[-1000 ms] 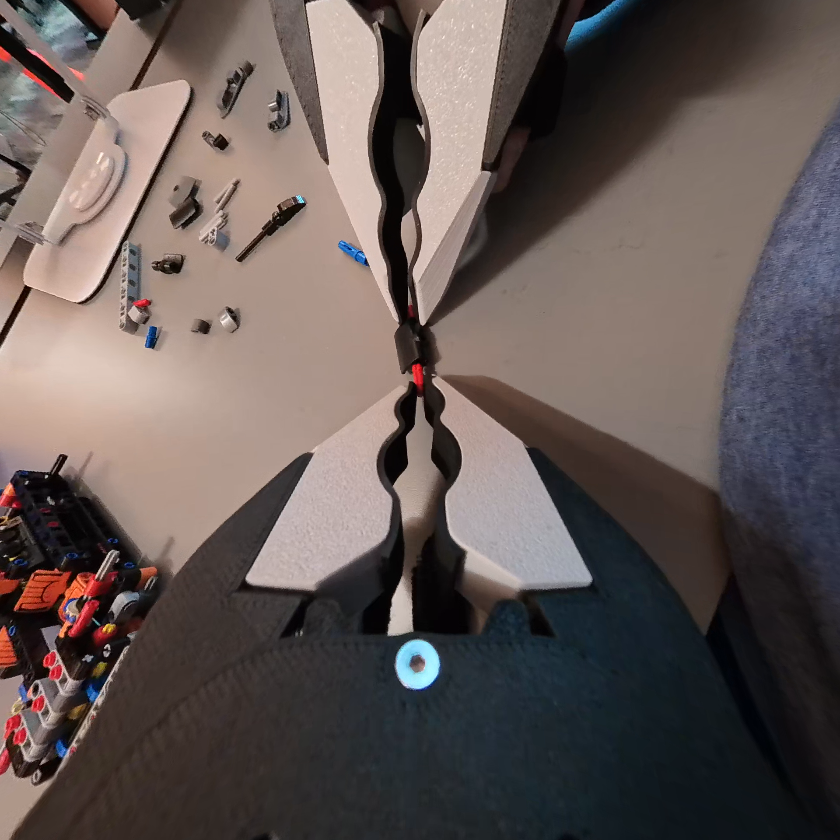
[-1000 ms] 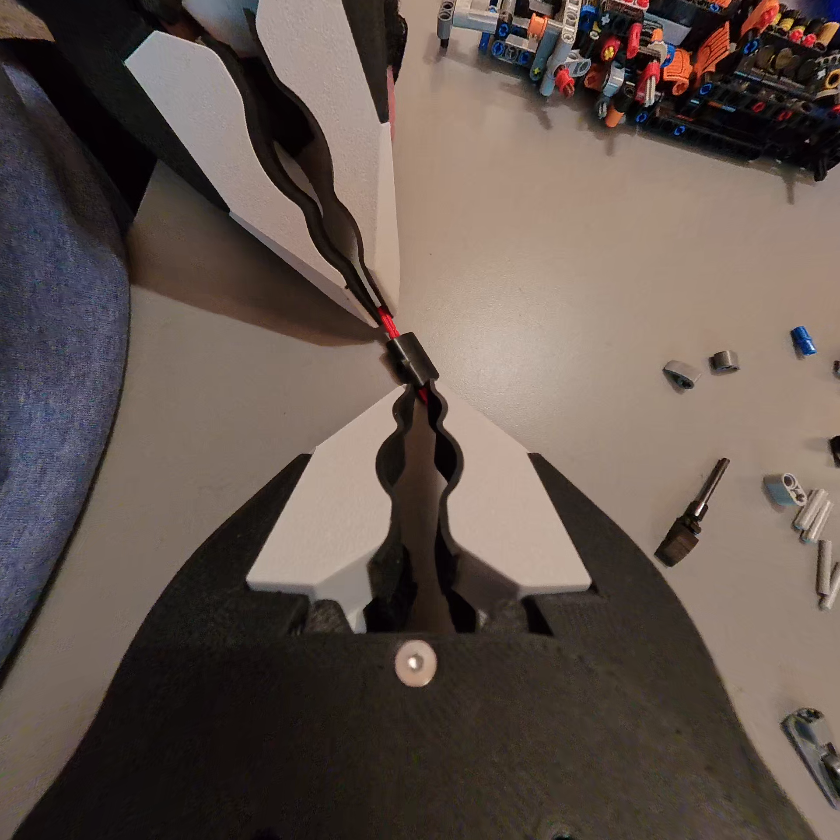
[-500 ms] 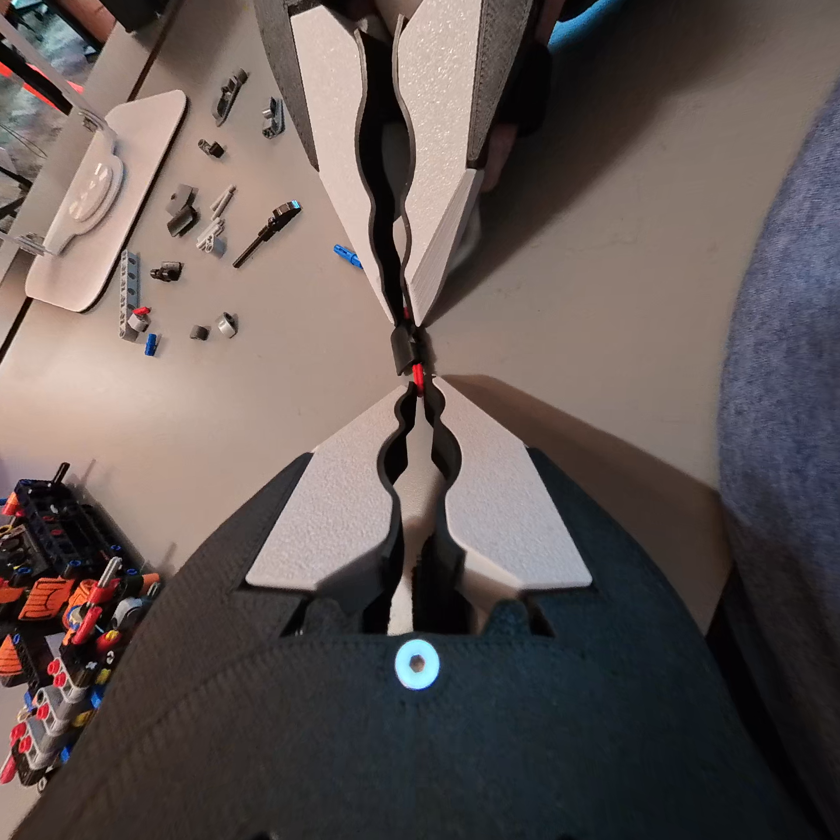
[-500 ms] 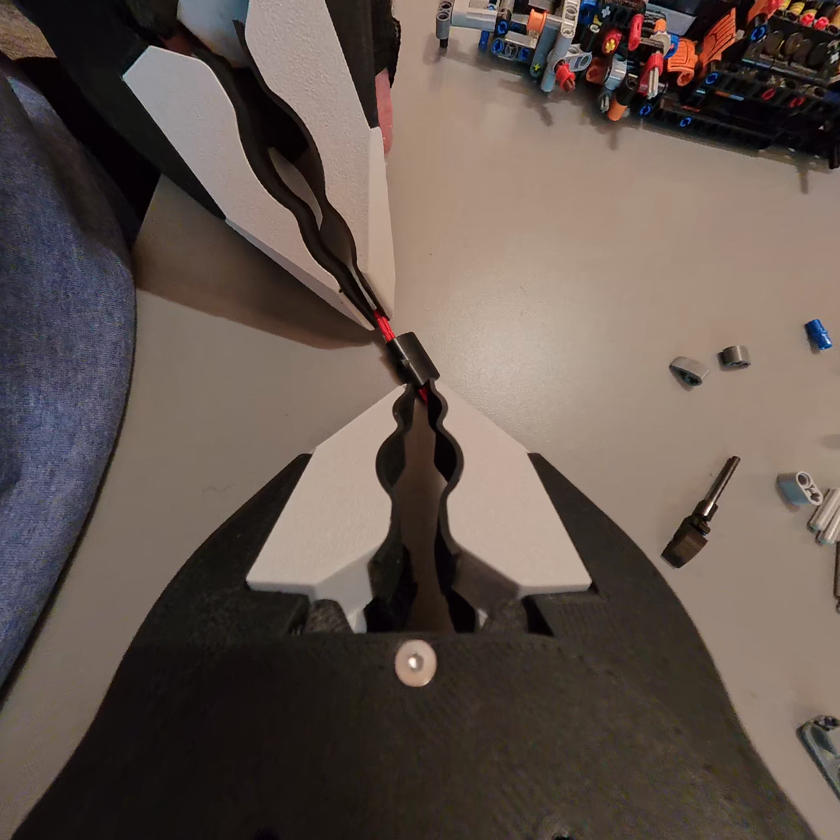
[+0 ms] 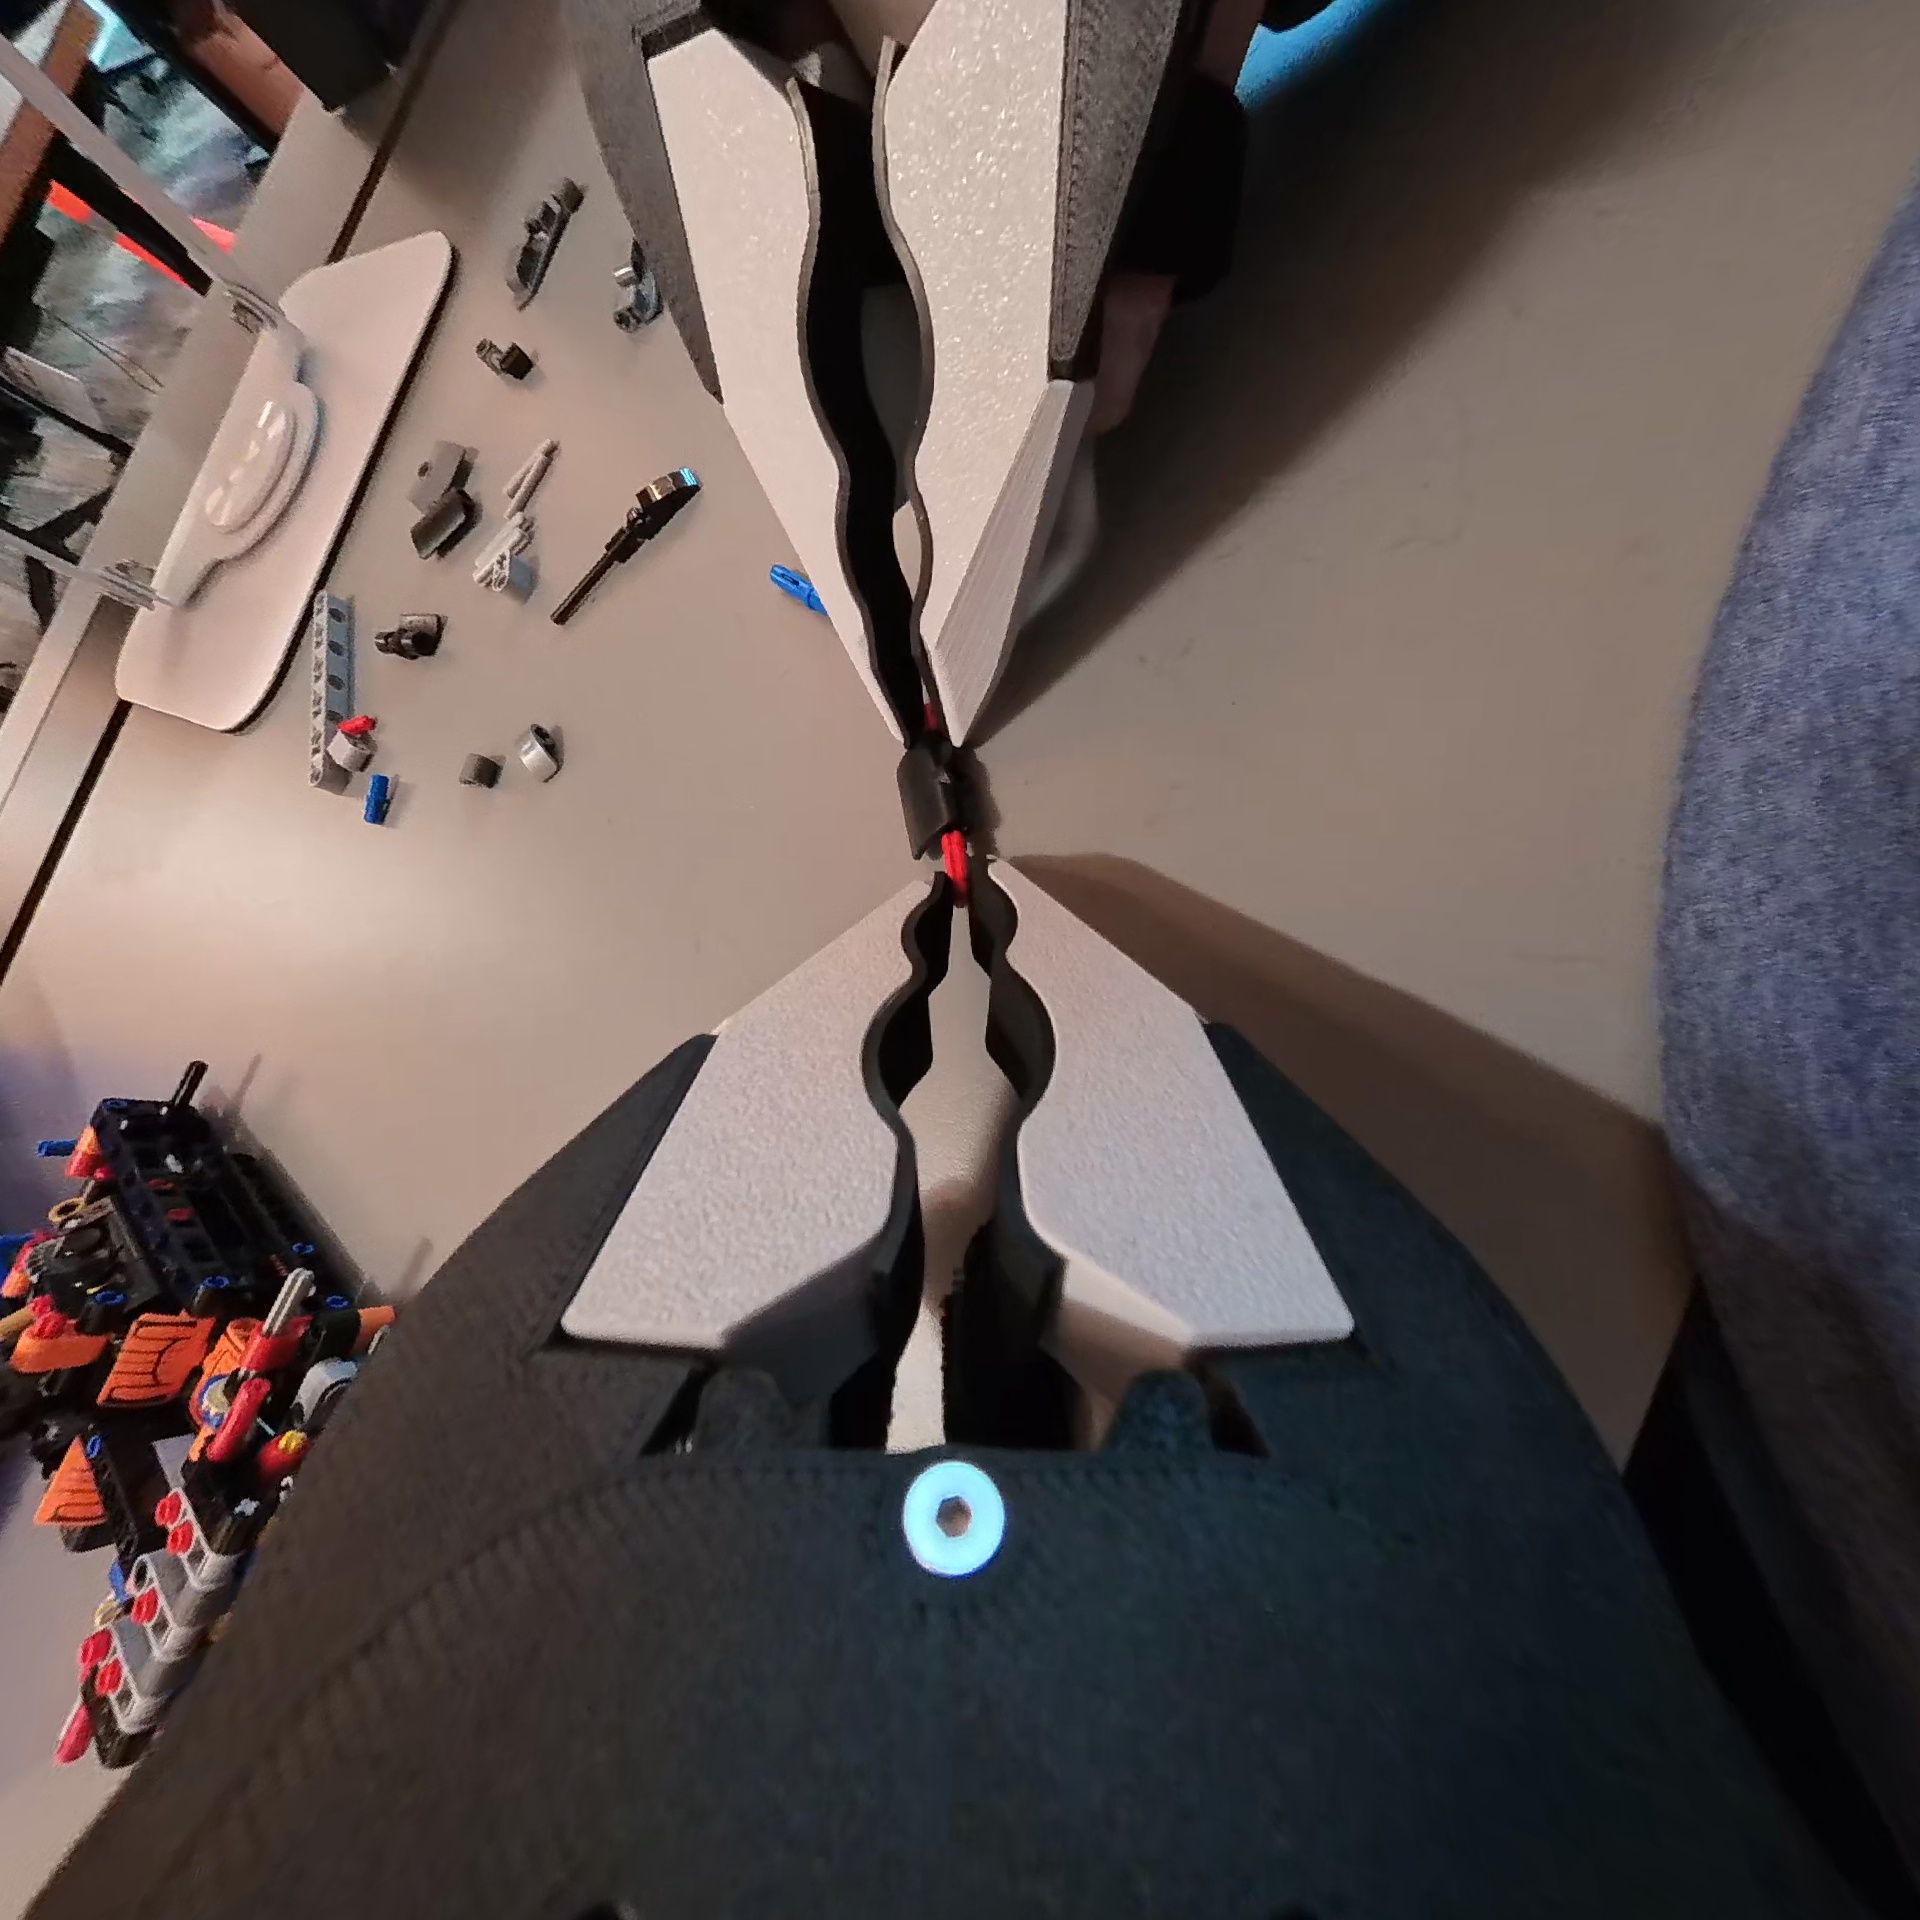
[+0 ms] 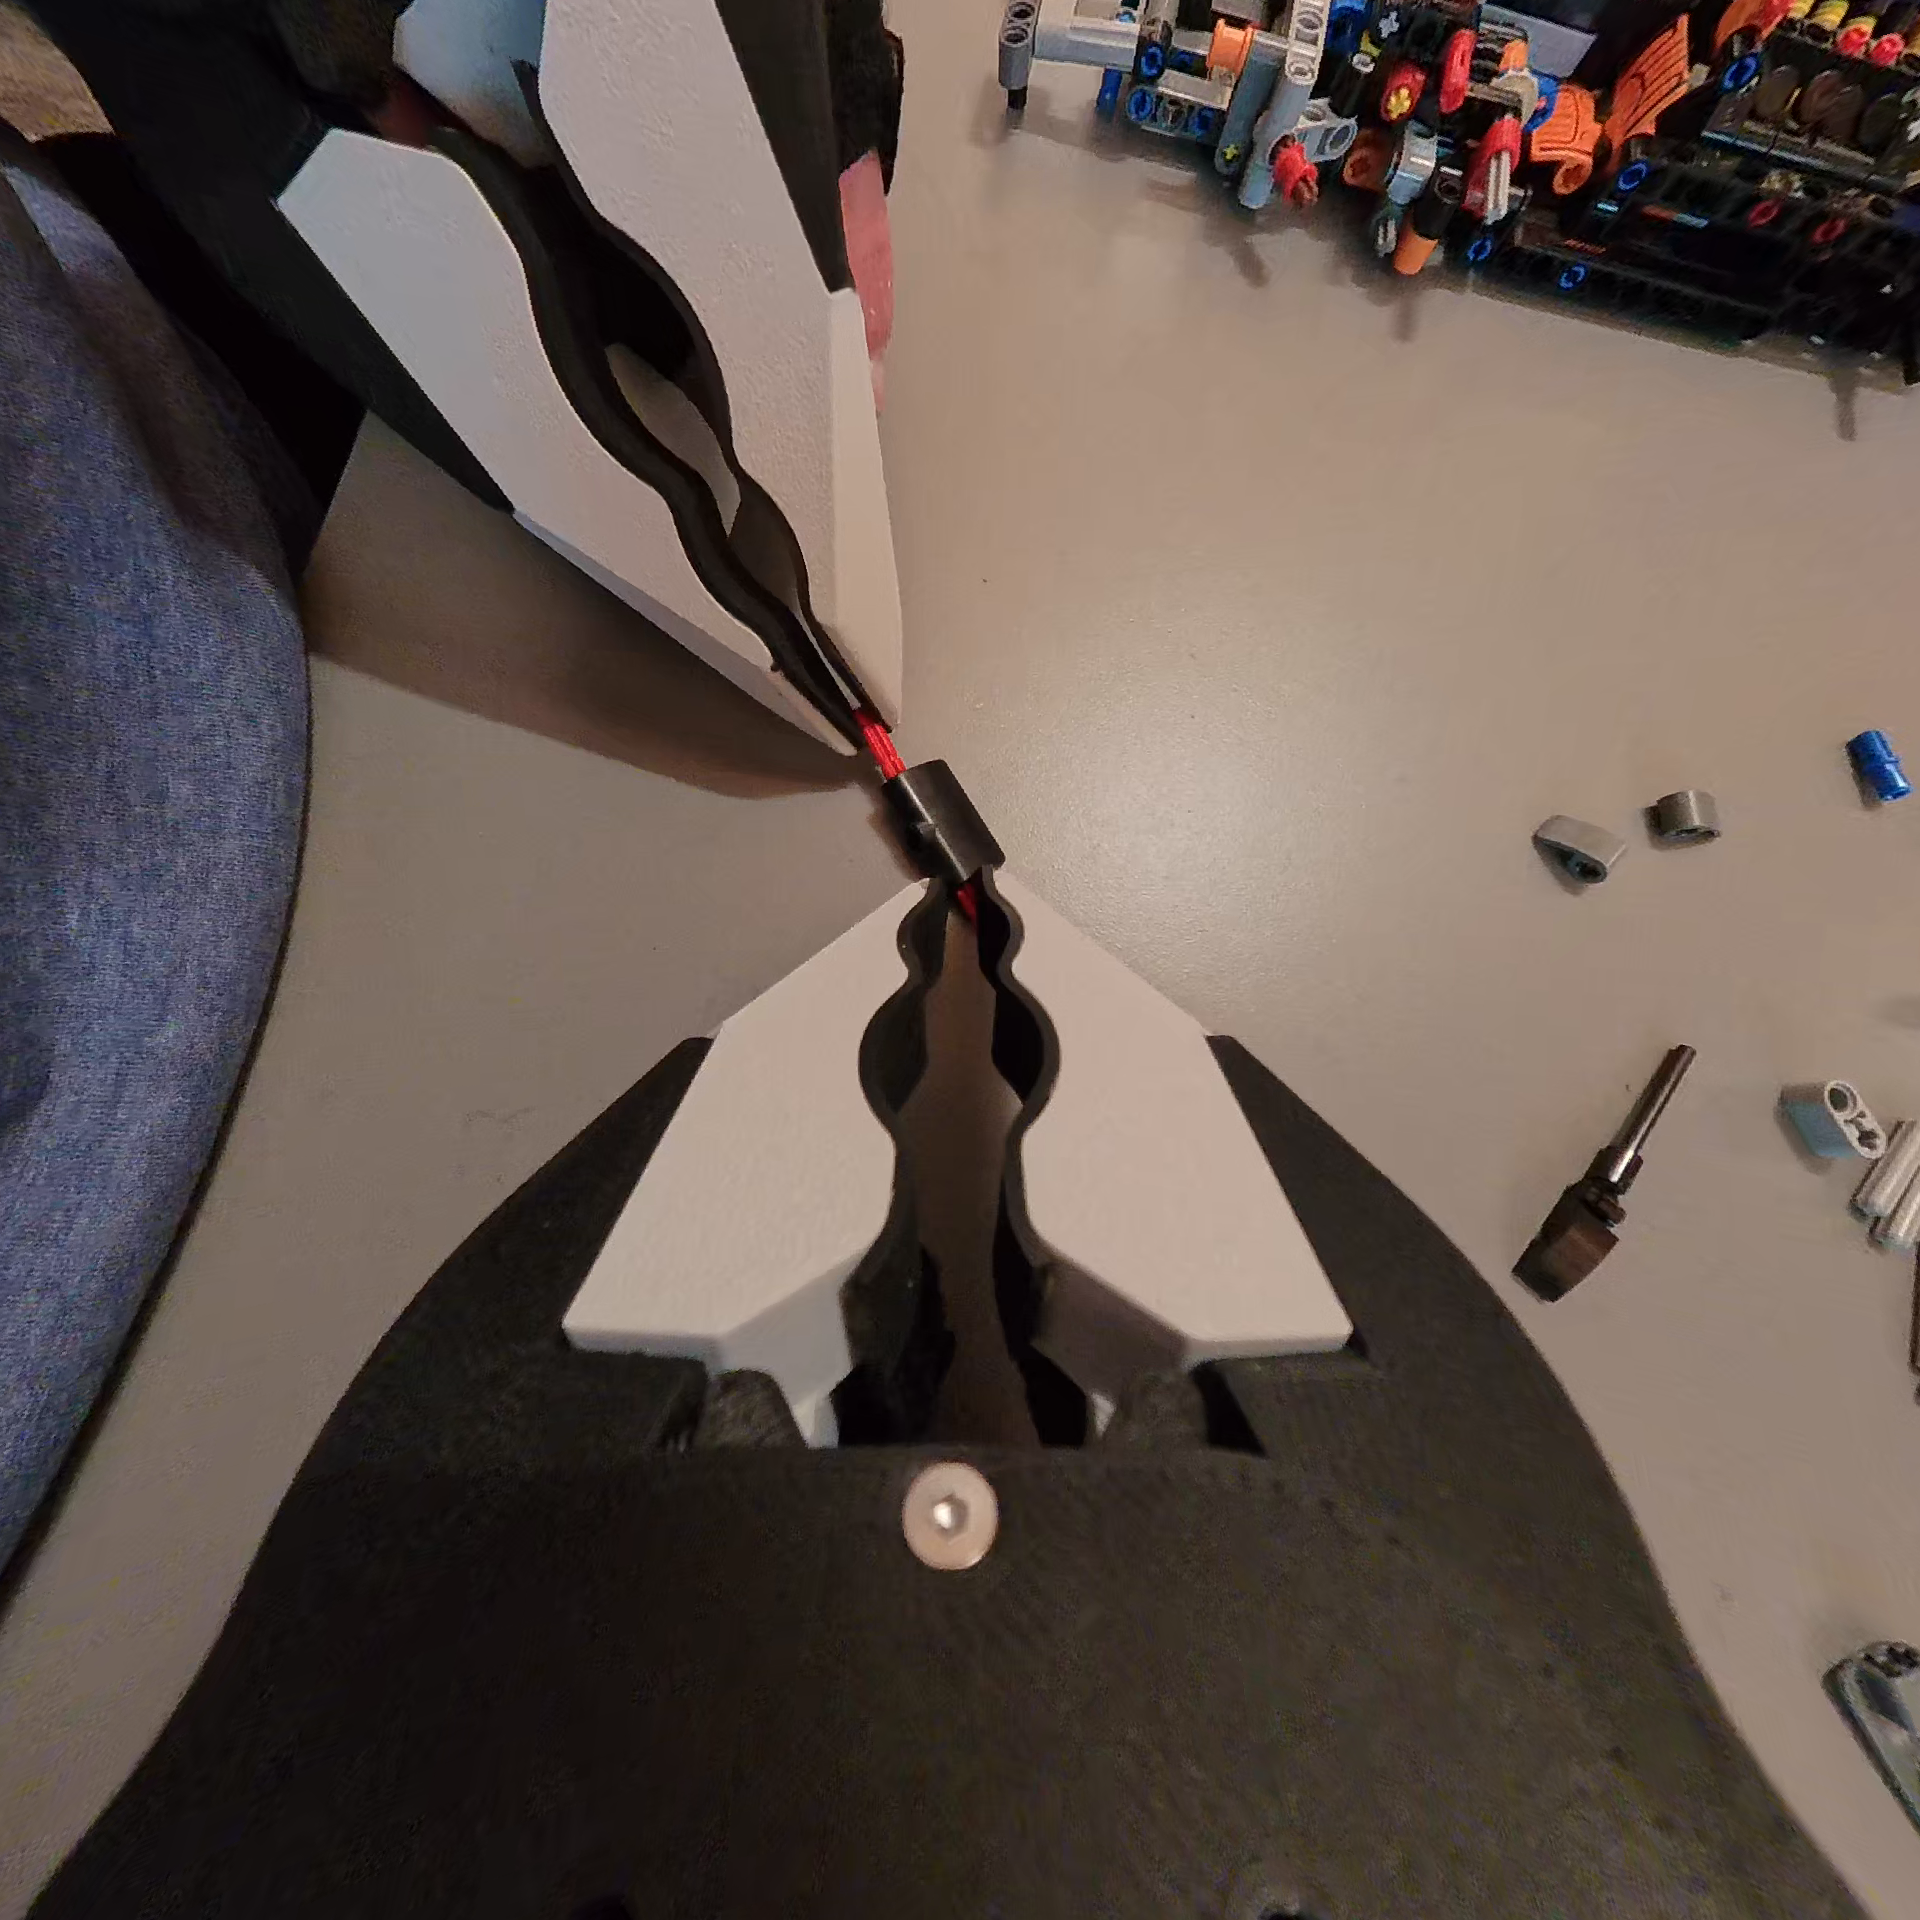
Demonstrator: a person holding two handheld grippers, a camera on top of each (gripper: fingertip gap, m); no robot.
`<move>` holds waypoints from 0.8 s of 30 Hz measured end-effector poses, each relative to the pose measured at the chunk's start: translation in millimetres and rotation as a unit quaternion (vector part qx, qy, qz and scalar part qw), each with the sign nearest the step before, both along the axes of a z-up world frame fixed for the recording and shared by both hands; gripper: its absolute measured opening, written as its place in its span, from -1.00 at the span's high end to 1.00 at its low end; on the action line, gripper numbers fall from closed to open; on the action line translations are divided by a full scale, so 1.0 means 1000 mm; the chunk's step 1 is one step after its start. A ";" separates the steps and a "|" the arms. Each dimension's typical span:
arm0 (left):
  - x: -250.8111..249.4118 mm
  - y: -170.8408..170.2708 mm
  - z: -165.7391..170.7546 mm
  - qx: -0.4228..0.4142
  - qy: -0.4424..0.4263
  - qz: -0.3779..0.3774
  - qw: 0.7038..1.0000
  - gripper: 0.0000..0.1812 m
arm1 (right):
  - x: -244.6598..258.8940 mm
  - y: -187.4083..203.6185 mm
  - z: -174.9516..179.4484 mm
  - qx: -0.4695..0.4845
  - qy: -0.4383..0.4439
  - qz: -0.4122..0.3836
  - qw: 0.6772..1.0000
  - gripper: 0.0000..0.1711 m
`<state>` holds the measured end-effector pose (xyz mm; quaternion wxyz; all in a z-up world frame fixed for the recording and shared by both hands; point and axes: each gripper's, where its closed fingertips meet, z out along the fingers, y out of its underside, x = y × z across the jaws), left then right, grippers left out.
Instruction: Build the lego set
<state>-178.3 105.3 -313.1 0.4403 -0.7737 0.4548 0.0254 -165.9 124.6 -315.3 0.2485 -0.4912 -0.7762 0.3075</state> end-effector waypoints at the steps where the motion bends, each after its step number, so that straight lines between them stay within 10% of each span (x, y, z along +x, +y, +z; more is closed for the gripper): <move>1: 0.000 0.000 0.000 0.002 0.001 0.000 1.000 0.99 | 0.000 0.000 0.000 0.000 0.000 0.000 1.000 0.96; 24: -0.001 0.000 -0.004 0.028 0.053 -0.015 0.998 0.99 | 0.000 0.000 0.000 0.003 -0.003 0.002 1.000 0.96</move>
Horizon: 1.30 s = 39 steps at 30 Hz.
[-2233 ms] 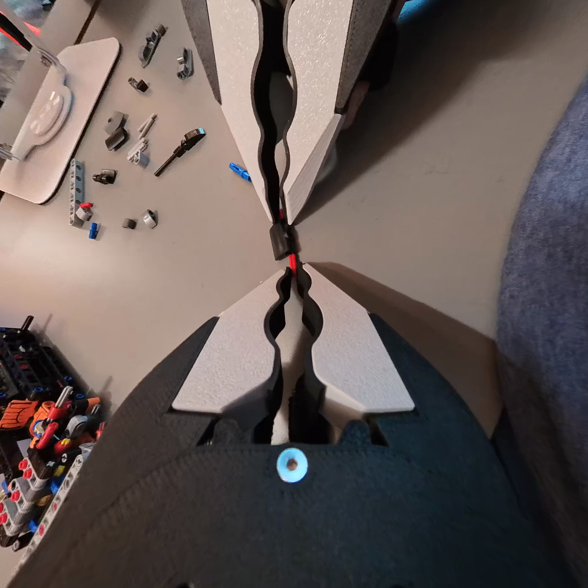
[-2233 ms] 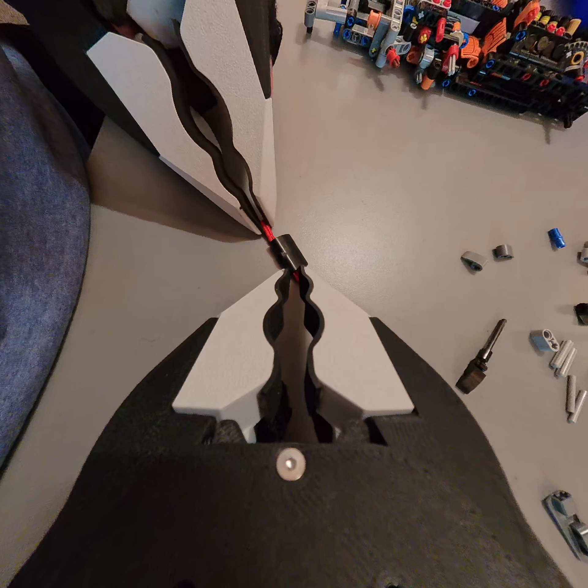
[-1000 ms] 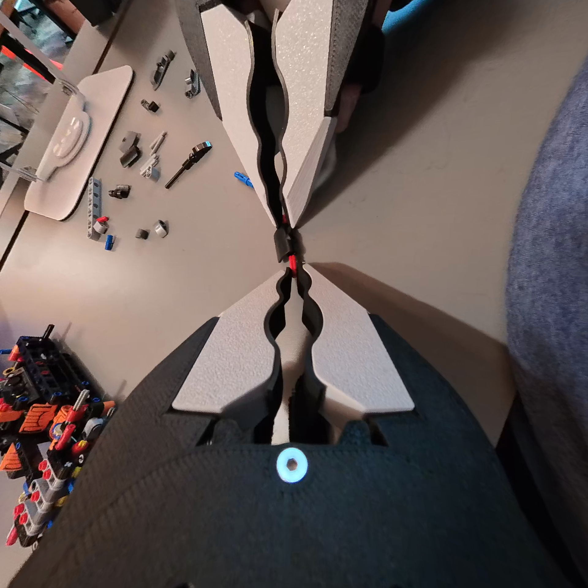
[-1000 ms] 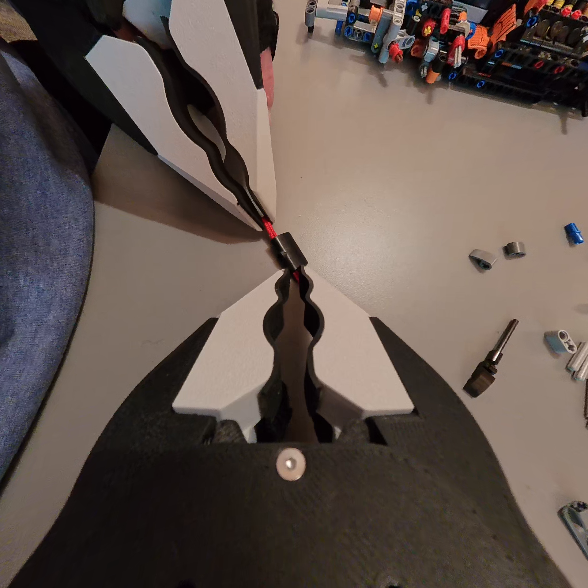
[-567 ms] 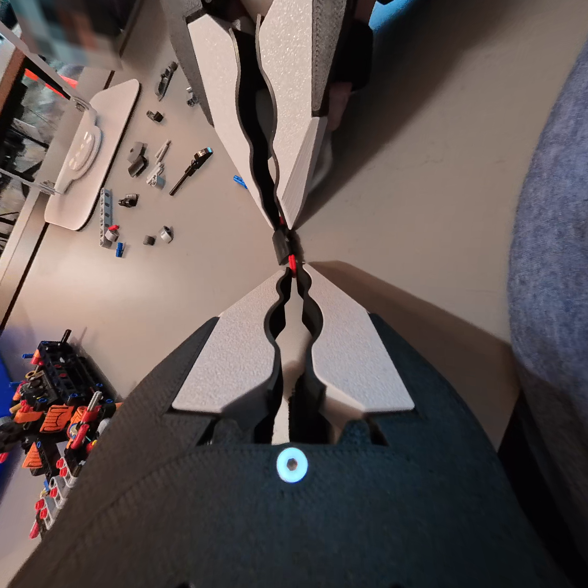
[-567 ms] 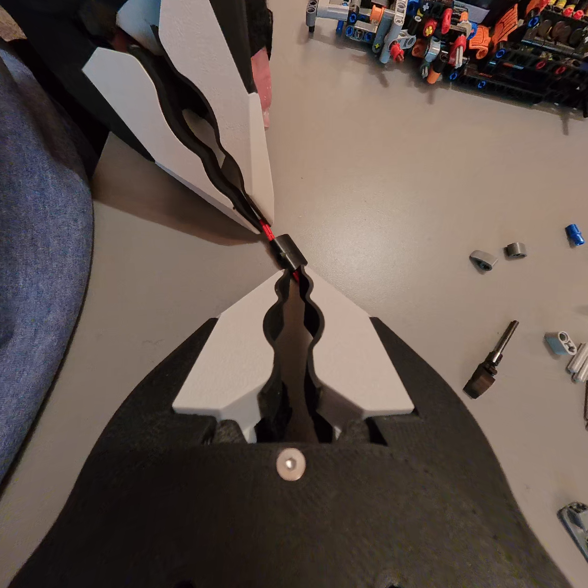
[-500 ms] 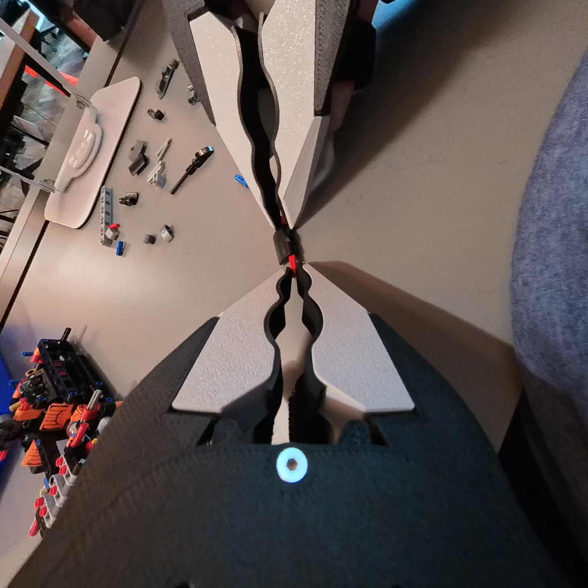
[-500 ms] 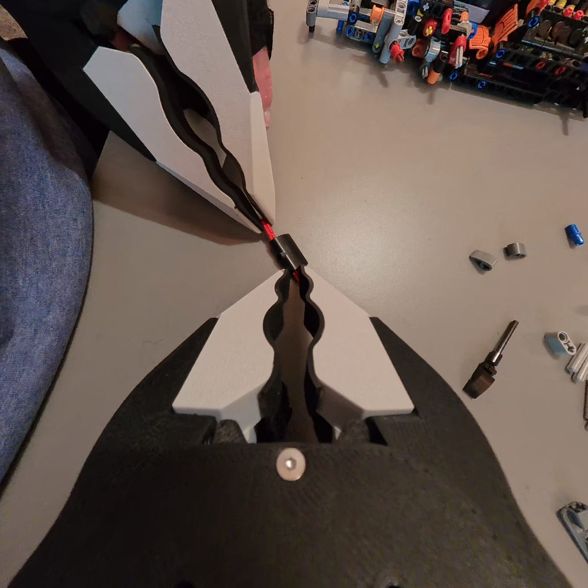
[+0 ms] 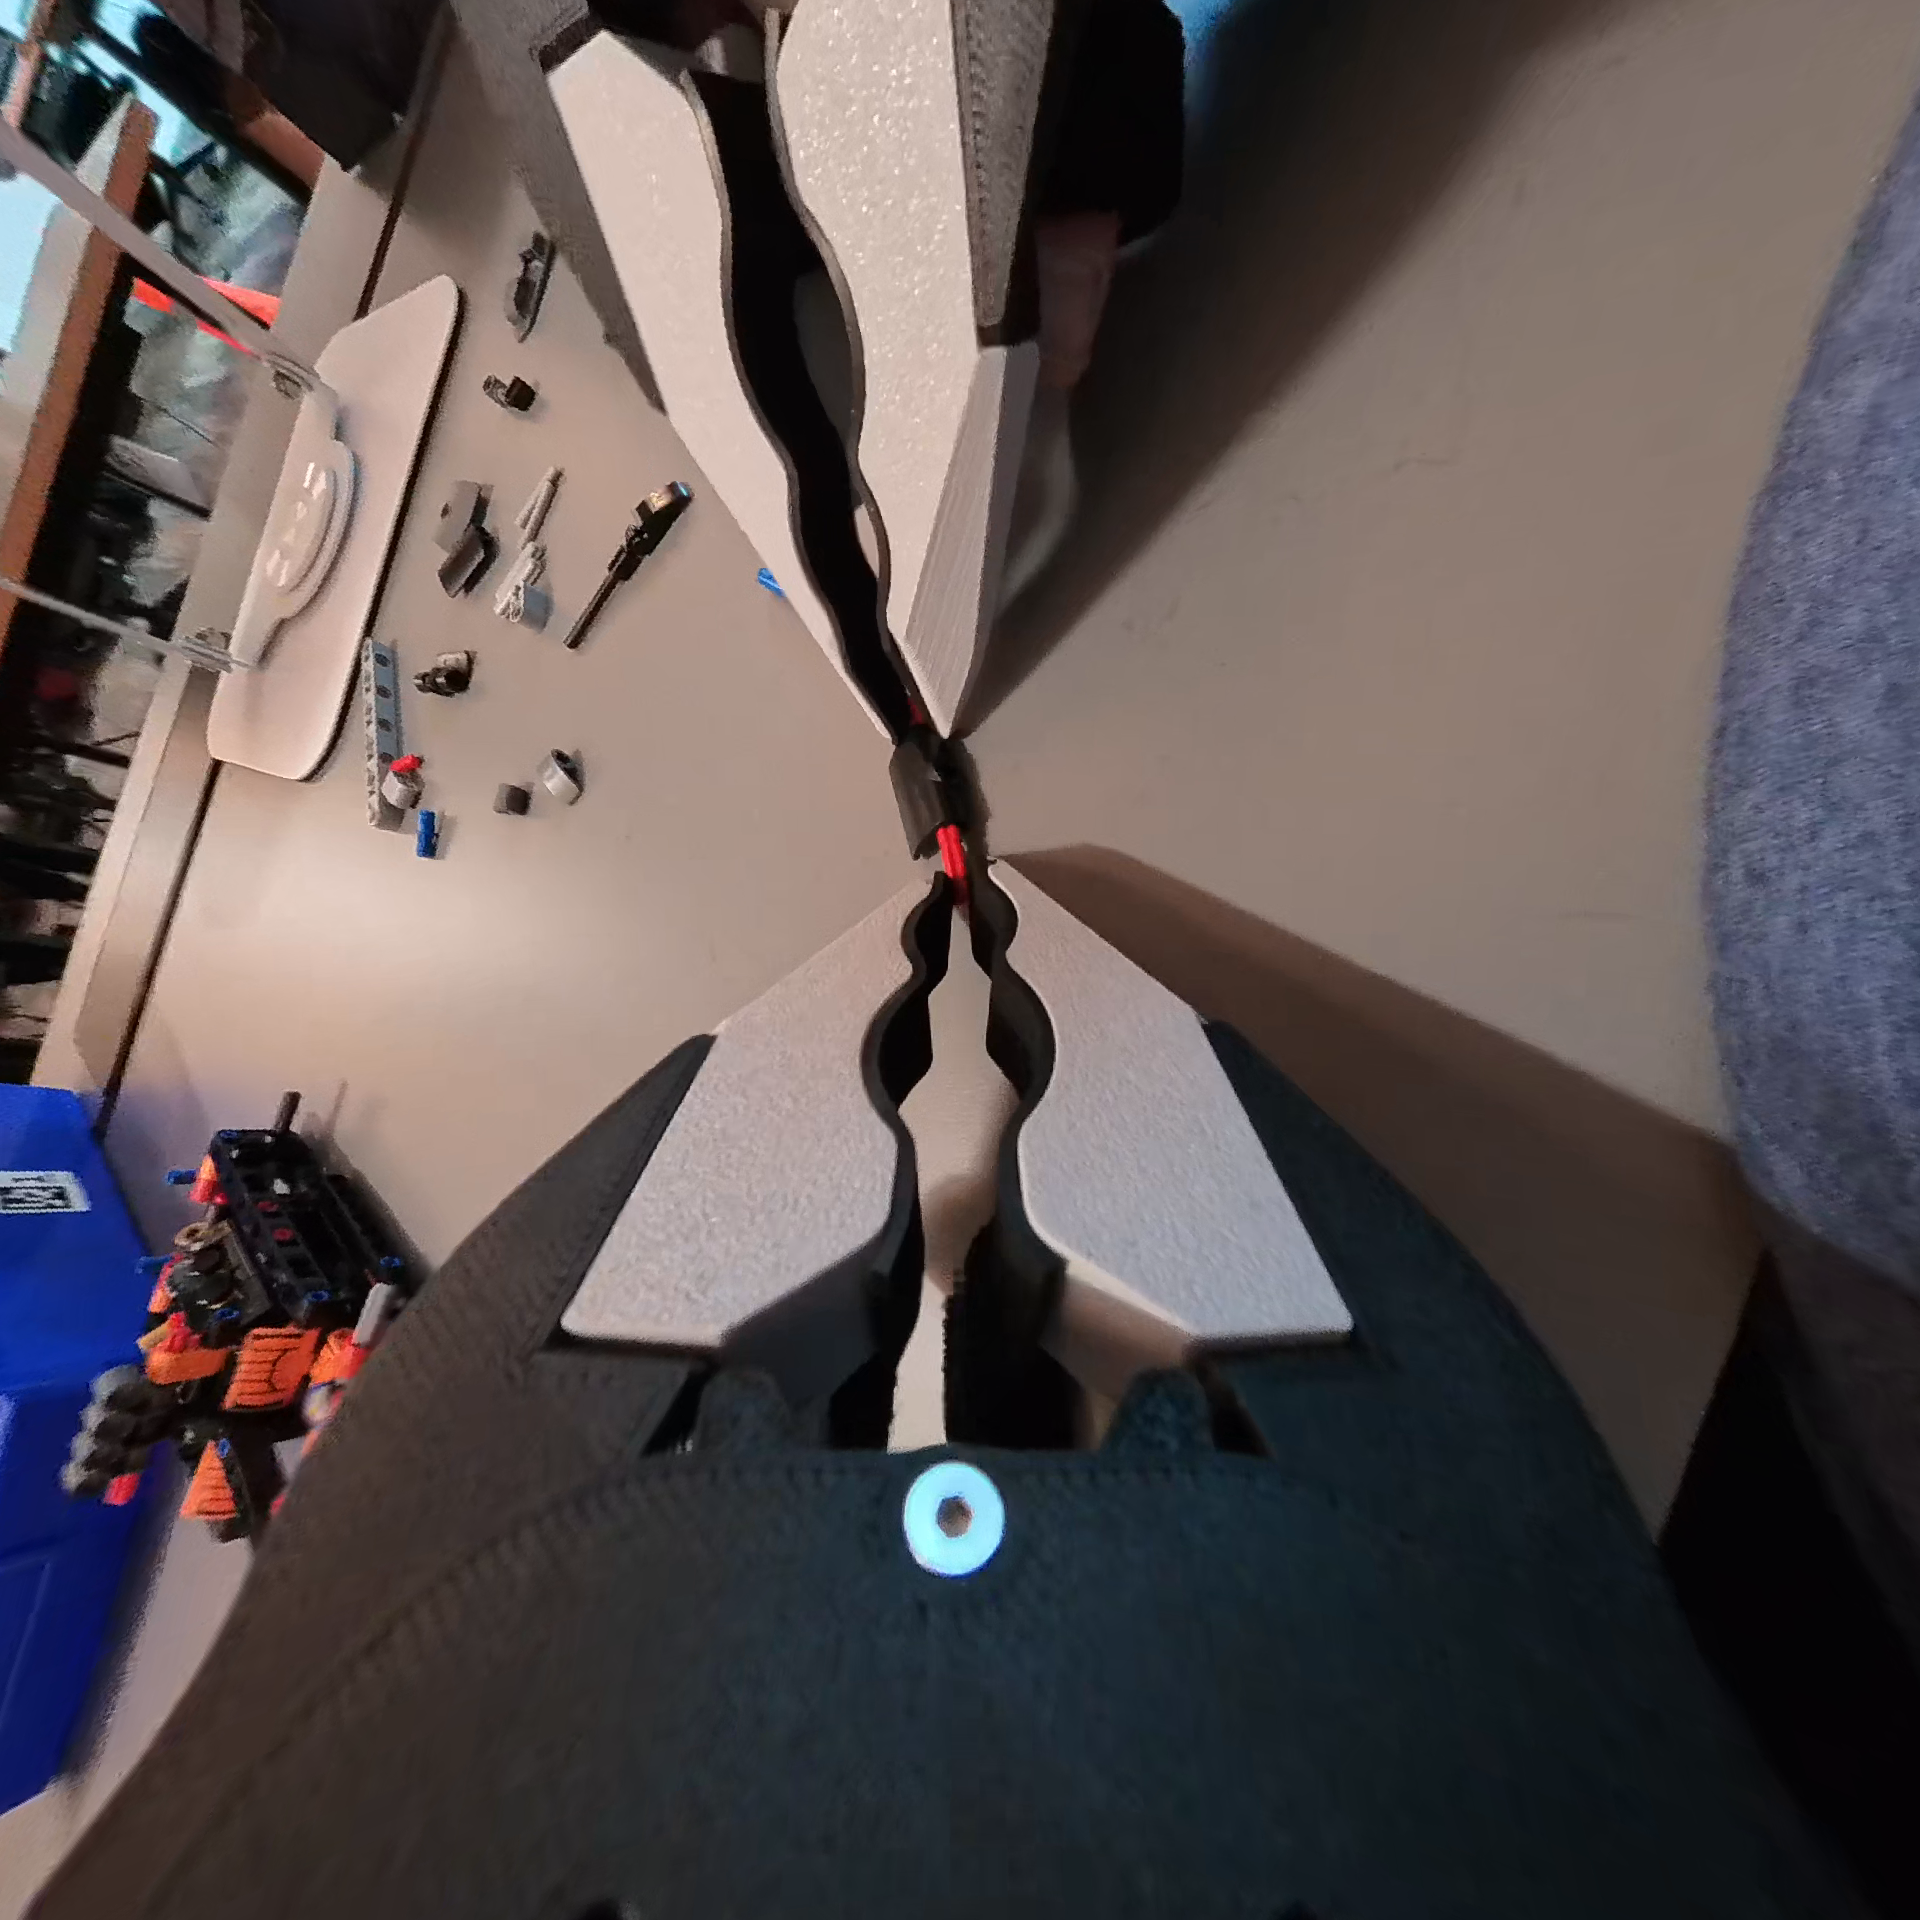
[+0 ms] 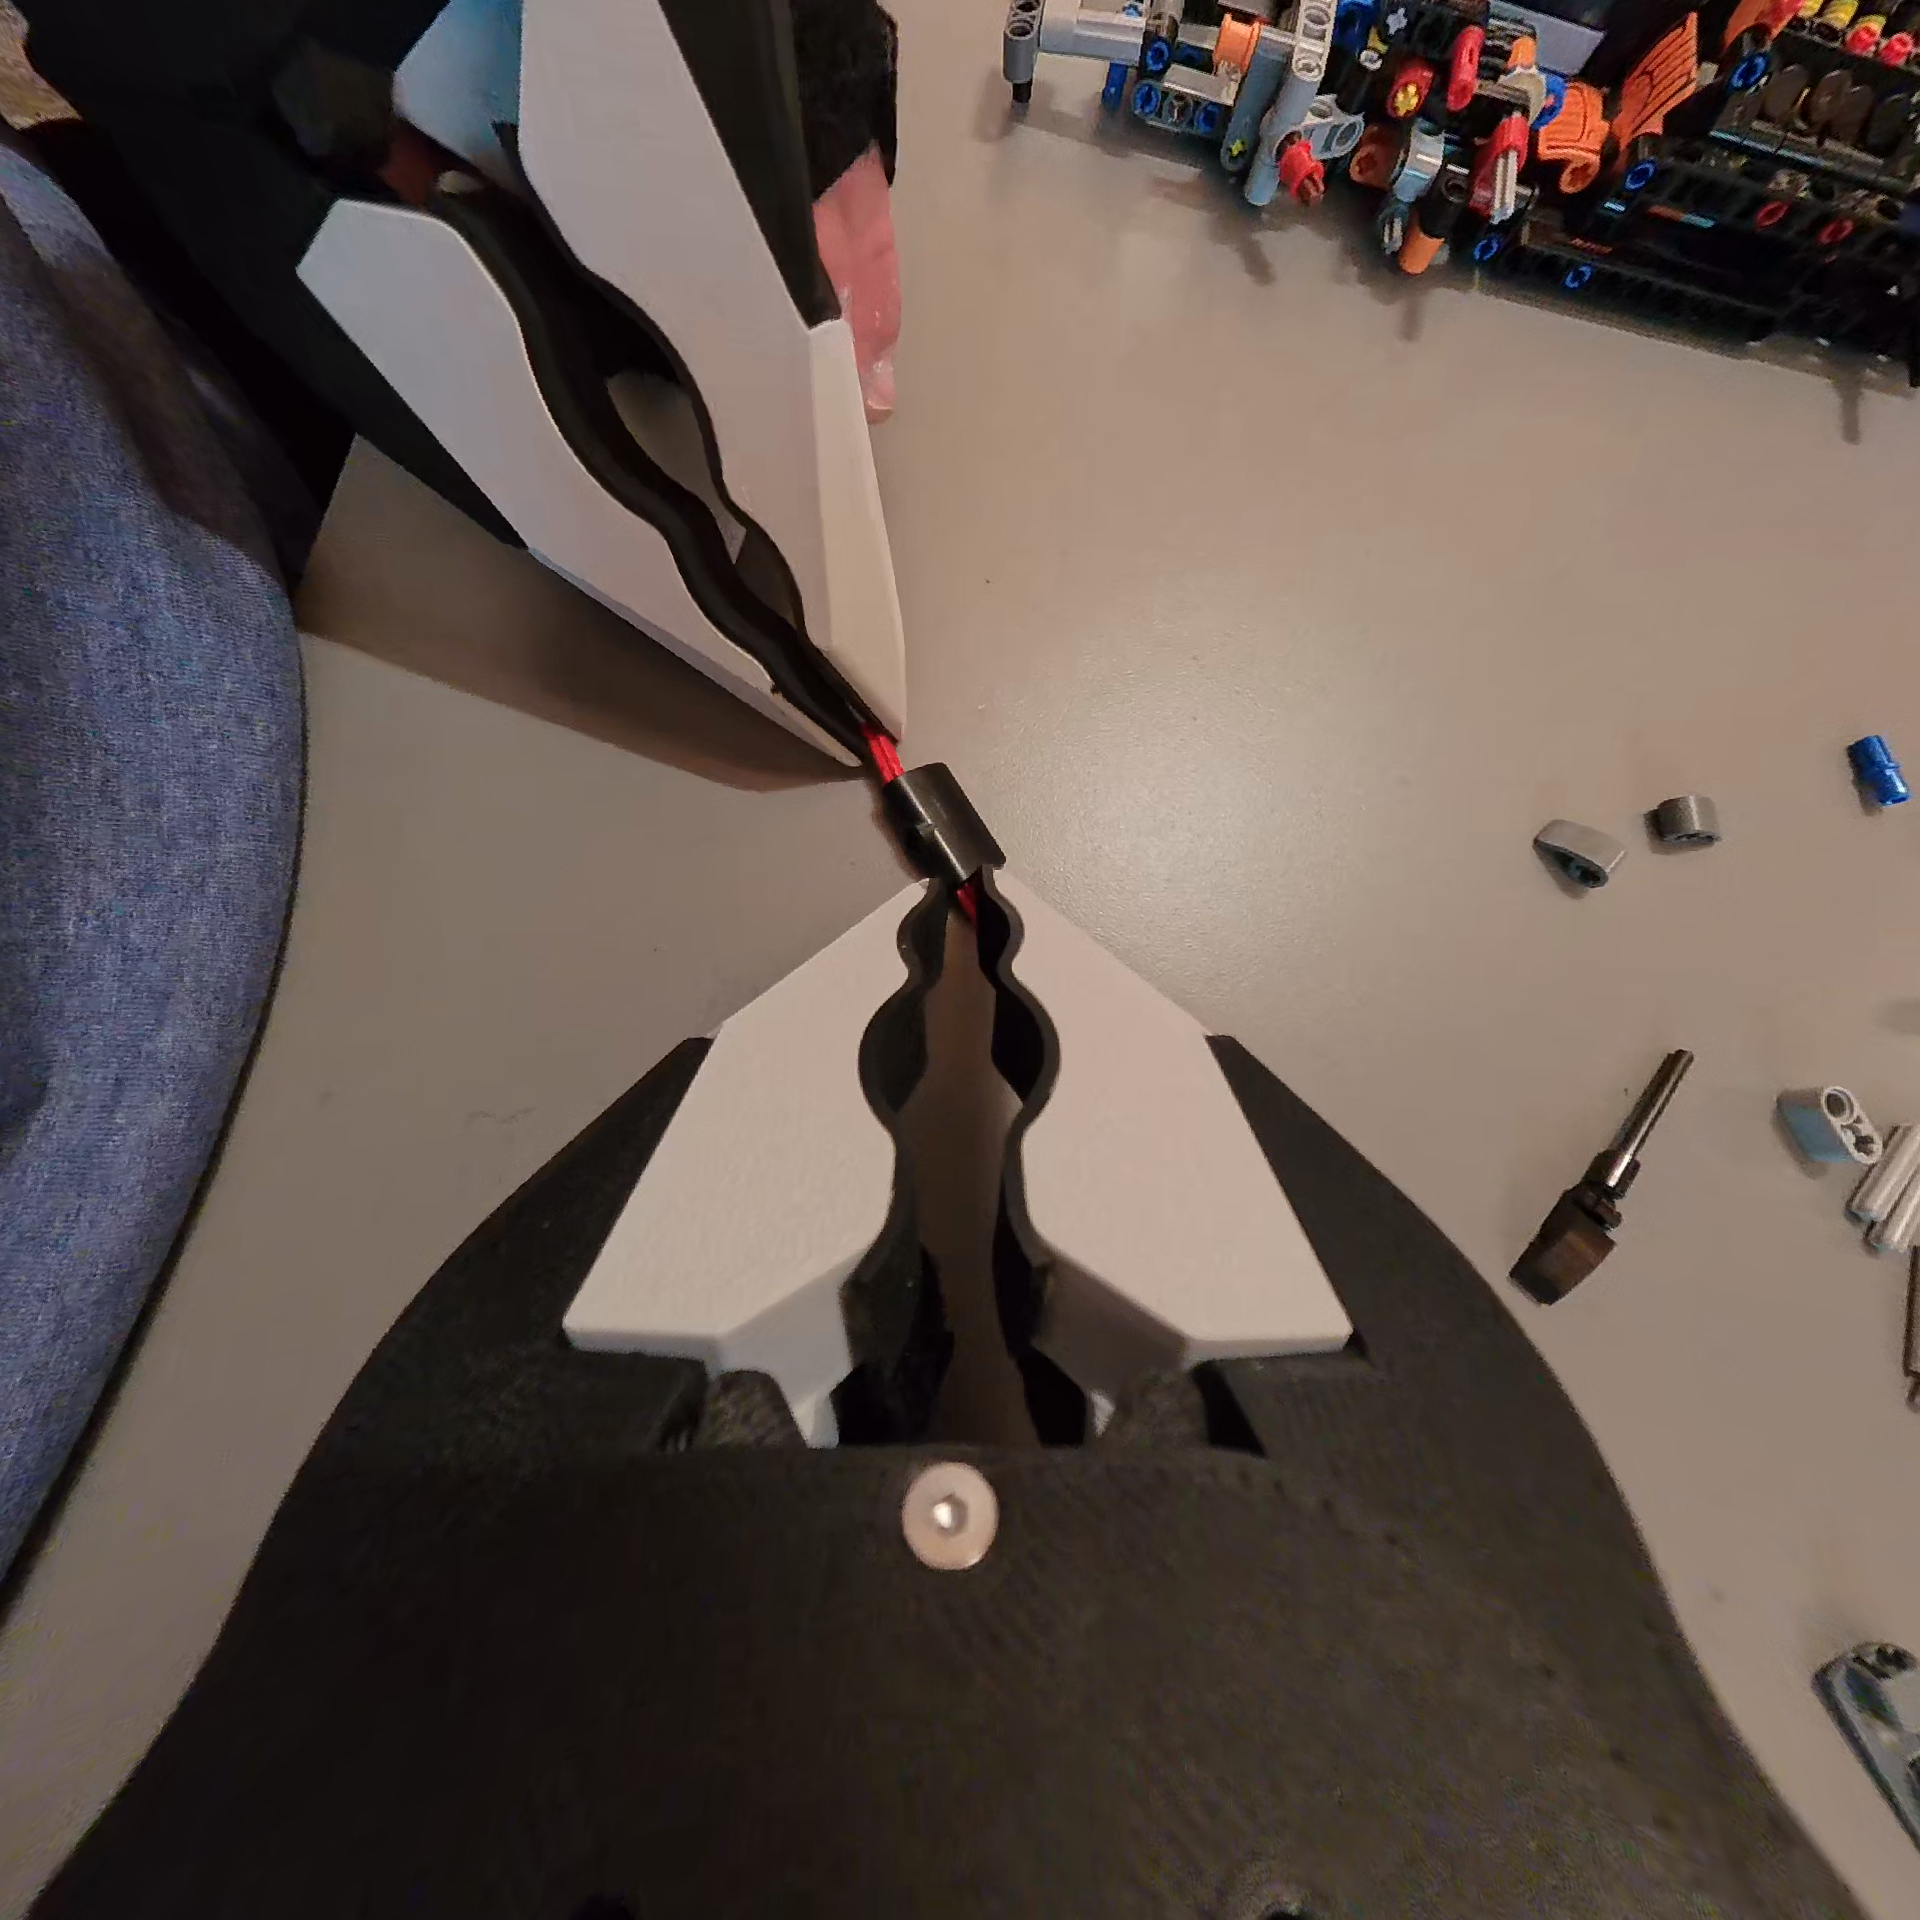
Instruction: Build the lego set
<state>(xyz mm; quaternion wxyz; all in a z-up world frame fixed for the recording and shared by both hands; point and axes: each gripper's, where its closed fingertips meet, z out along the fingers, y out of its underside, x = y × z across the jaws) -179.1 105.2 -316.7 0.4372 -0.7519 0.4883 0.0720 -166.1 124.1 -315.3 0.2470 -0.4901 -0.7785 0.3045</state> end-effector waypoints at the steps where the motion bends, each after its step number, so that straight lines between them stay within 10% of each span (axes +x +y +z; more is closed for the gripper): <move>1: 0.000 0.000 0.000 0.007 0.013 -0.002 1.000 0.98 | 0.000 0.000 0.000 -0.001 0.000 0.000 1.000 0.96; 39: -0.001 0.001 -0.001 -0.081 0.139 0.050 0.986 0.99 | 0.001 0.000 0.001 0.045 -0.004 -0.024 0.999 0.97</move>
